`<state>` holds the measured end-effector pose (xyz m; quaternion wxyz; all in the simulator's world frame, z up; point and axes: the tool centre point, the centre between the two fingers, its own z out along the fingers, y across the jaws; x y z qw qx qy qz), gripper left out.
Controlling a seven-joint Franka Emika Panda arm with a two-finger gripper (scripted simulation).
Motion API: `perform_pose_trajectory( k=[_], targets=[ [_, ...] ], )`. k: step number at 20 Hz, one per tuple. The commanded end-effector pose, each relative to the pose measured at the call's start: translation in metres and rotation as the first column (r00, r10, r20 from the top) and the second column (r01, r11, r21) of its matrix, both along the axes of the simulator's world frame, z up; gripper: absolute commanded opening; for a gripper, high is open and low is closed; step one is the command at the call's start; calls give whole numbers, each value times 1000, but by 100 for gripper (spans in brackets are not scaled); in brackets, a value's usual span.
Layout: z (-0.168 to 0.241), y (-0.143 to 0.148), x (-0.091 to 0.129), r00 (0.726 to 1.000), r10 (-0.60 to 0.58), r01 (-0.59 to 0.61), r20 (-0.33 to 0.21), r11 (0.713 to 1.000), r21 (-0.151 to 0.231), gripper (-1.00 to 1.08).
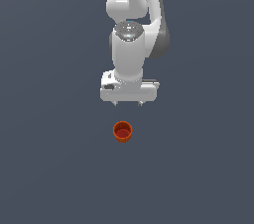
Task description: Pick up the object and move it to a goal position.
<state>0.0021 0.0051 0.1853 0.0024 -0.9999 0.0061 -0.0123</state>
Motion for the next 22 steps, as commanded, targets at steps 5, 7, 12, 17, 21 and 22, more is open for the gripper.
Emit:
perform_pose_trajectory(
  k=[5,7,12,17,21,22],
  targets=[
    [1,2,-2,1000,-3,3,-6,1000,-3,28],
    [1,4,-3,1000,-3,3,-9,1000,-4,28],
    [0,4,-2,1000,-10,10,-9,1000,-3,28],
    [-2,3,3,999,-54,54,-10,999,2,28],
    [-7,2,9,993,-115,115,-12,993,10,28],
    [-8,2,12,991,-134,134,-12,991,12,28]
  ],
)
